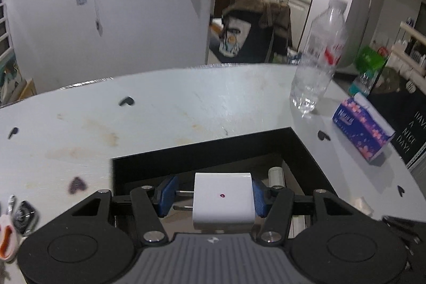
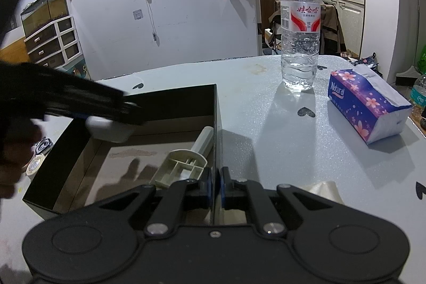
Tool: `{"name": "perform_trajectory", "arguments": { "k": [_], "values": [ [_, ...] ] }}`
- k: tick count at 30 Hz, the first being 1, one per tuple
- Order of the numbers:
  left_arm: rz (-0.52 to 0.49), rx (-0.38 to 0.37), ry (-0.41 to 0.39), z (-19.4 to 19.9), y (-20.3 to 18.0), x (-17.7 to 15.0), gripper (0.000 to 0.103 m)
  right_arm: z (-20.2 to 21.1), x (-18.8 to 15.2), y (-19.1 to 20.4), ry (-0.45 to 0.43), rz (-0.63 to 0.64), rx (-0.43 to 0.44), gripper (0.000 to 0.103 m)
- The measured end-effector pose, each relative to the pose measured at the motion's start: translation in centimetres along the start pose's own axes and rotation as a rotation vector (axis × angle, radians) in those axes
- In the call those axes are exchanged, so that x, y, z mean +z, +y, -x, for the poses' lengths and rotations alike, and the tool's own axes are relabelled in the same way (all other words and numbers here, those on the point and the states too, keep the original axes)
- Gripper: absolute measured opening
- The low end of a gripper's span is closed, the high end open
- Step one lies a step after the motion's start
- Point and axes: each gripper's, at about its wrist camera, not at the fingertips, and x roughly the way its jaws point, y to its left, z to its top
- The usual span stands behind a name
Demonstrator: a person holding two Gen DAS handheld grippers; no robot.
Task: Organize rigid objects
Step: 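Lower the white charger into the black box and open the left gripper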
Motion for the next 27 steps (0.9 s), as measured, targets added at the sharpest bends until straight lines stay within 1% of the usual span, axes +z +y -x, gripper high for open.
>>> {"name": "perform_trajectory", "arguments": {
  "k": [3, 6, 12, 14, 16, 24, 27],
  "values": [
    [0.023, -0.002, 0.046, -2.0, -0.8, 0.4, 0.057, 0.0, 0.0, 0.0, 0.0, 0.002, -0.001, 0.007],
    [0.053, 0.001, 0.069, -3.3, -1.2, 0.6, 0.057, 0.0, 0.0, 0.0, 0.0, 0.003, 0.0, 0.007],
    [0.134, 0.006, 0.057, -5.1, -1.6, 1.0, 0.058, 0.0, 0.0, 0.0, 0.0, 0.003, 0.0, 0.007],
    [0.165, -0.01, 0.067, -5.8, -1.5, 0.9, 0.058, 0.0, 0.0, 0.0, 0.001, 0.004, 0.001, 0.007],
    [0.173, -0.028, 0.075, -6.2, -1.5, 0.7, 0.059, 0.0, 0.0, 0.0, 0.001, 0.003, 0.002, 0.007],
    [0.174, -0.044, 0.071, -5.0, -1.1, 1.1, 0.061, 0.0, 0.0, 0.0, 0.002, 0.003, 0.003, 0.007],
    [0.183, -0.064, 0.082, -4.4, -0.7, 1.0, 0.063, 0.0, 0.0, 0.0, 0.002, 0.003, 0.004, 0.007]
  ]
}}
